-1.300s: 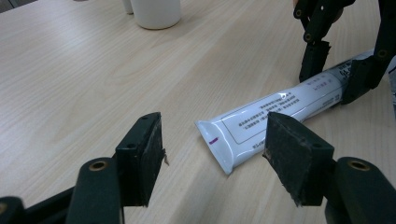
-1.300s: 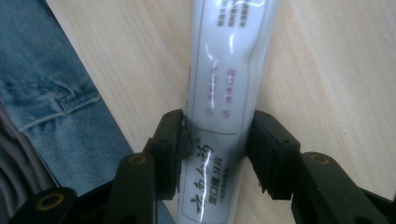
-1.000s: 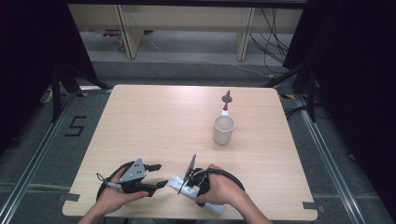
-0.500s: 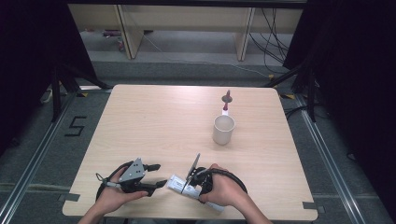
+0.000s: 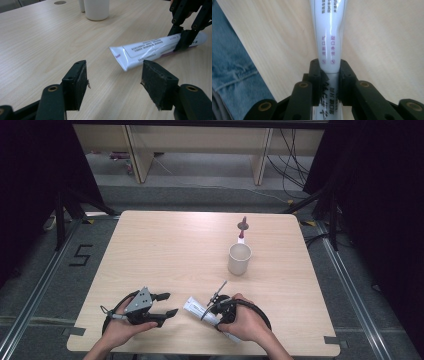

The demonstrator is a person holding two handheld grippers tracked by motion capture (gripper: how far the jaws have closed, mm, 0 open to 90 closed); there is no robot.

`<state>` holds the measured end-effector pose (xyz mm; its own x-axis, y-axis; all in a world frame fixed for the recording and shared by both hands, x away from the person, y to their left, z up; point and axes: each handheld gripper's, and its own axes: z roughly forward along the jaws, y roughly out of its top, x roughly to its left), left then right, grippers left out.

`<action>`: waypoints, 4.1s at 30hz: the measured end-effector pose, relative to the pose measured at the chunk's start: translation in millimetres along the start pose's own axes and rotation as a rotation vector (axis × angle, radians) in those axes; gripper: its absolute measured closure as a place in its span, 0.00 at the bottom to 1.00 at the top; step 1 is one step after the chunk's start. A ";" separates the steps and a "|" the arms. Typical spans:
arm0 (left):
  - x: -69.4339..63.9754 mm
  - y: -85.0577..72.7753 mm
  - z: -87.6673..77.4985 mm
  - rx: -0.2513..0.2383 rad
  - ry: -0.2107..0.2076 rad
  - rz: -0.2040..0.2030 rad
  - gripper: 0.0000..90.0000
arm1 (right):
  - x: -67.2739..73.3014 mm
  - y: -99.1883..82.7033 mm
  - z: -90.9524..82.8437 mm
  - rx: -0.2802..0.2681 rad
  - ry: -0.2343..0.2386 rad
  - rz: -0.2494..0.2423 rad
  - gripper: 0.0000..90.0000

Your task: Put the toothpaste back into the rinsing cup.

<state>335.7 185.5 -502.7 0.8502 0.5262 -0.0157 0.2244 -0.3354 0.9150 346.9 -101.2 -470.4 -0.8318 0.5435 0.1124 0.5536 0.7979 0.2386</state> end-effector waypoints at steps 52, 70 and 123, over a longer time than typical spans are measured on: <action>-6.0 71.0 18.9 -0.279 -0.016 -0.187 0.38 | 3.6 -18.5 -23.9 -0.812 -0.133 0.099 0.85; -3.5 82.5 23.5 -0.307 -0.012 -0.208 0.38 | 8.1 -16.4 -22.5 -0.945 -0.127 0.117 0.85; -30.5 139.3 46.4 -0.336 0.007 0.023 0.84 | 11.3 0.5 -34.3 -1.068 -0.233 0.112 0.45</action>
<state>363.1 86.5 -393.5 0.8495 0.5276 0.0082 0.0350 -0.0717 0.9968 336.4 -103.5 -435.9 -0.6889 0.7243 0.0269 0.2115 0.1654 0.9633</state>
